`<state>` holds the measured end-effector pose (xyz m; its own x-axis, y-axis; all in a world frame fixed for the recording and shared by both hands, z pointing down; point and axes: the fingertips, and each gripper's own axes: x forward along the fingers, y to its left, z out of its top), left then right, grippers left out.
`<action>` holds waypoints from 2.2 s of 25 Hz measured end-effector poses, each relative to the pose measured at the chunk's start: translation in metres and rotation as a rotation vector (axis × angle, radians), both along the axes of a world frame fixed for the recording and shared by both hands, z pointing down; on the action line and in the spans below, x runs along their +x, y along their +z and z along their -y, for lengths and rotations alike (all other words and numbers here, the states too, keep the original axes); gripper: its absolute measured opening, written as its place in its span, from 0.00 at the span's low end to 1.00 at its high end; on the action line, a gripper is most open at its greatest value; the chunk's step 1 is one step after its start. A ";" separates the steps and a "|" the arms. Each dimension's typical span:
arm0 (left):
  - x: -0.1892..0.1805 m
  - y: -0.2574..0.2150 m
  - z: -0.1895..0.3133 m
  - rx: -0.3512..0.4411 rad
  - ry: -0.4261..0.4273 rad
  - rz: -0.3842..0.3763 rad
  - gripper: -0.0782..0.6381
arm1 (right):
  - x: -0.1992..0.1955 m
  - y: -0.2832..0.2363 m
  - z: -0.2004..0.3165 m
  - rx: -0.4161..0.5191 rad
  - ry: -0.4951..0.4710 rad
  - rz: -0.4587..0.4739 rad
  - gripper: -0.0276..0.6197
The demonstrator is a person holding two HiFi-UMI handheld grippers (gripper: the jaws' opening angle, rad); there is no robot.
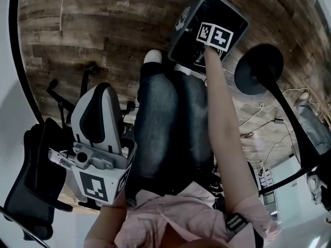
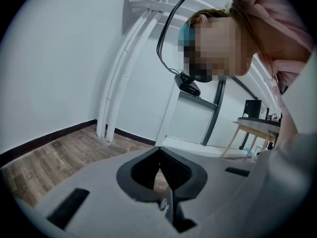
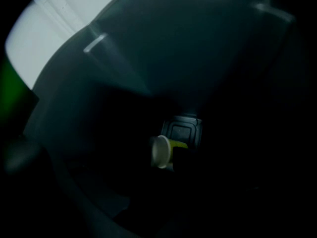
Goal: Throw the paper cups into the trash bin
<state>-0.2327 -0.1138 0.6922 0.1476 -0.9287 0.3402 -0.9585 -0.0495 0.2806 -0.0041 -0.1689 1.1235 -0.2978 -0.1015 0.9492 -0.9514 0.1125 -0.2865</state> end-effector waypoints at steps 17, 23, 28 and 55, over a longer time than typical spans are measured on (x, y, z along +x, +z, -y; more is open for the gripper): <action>0.008 -0.078 0.002 -0.019 0.000 -0.015 0.13 | -0.001 -0.113 0.039 0.250 -0.039 0.015 0.10; 0.006 -0.122 0.005 -0.044 -0.004 -0.017 0.13 | -0.001 -0.161 0.040 0.276 -0.054 0.012 0.09; 0.016 -0.155 0.012 -0.058 0.021 -0.035 0.13 | 0.006 -0.203 0.042 0.293 -0.054 0.002 0.09; 0.024 -0.234 0.033 0.036 0.113 -0.039 0.13 | 0.008 -0.310 0.049 0.407 -0.023 0.007 0.09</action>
<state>-0.2086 -0.1466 0.4586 0.2644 -0.9169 0.2991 -0.9347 -0.1672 0.3136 0.0037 -0.2179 0.8137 -0.3103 -0.4618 0.8309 -0.9457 0.2387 -0.2205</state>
